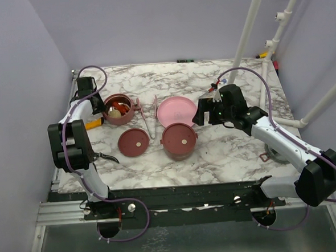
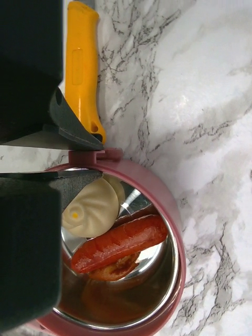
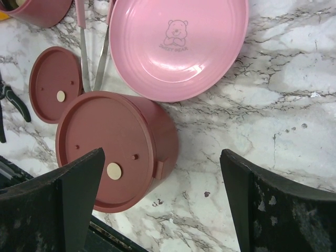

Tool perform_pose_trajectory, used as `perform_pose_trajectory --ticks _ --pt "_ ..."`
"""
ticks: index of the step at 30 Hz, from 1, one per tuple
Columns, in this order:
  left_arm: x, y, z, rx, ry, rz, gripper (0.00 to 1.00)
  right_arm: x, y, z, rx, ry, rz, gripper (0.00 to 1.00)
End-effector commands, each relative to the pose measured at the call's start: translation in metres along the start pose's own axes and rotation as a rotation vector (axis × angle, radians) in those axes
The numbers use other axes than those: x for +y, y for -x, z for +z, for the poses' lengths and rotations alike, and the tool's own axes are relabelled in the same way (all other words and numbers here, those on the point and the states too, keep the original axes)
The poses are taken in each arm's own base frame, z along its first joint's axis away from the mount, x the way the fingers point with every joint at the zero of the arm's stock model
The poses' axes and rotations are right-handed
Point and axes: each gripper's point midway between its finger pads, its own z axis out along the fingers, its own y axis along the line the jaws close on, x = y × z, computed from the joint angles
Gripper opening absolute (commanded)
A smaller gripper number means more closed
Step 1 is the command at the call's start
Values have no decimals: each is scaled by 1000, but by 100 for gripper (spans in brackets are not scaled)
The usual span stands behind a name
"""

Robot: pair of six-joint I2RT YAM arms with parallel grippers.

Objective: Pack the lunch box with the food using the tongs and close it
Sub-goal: Pick up the packing box from the center of the board.

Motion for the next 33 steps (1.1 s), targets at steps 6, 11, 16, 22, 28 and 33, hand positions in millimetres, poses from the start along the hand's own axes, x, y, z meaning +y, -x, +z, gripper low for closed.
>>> perform_pose_trajectory --ticks 6,11,16,22,28,33 --pt "28 -21 -20 6 136 -64 15 4 -6 9 23 28 2 94" --pt "23 -30 -12 42 102 -52 26 4 -7 9 28 29 -3 94" --pt "21 -32 -7 56 95 -64 28 2 -8 8 26 21 2 94" --pt "21 -35 -1 72 92 -62 25 2 -9 8 28 20 7 94" --pt "18 -29 -9 50 82 -78 13 2 -8 9 27 21 5 94" --pt "6 -22 -21 28 24 -104 0 -2 -5 9 15 0 6 94"
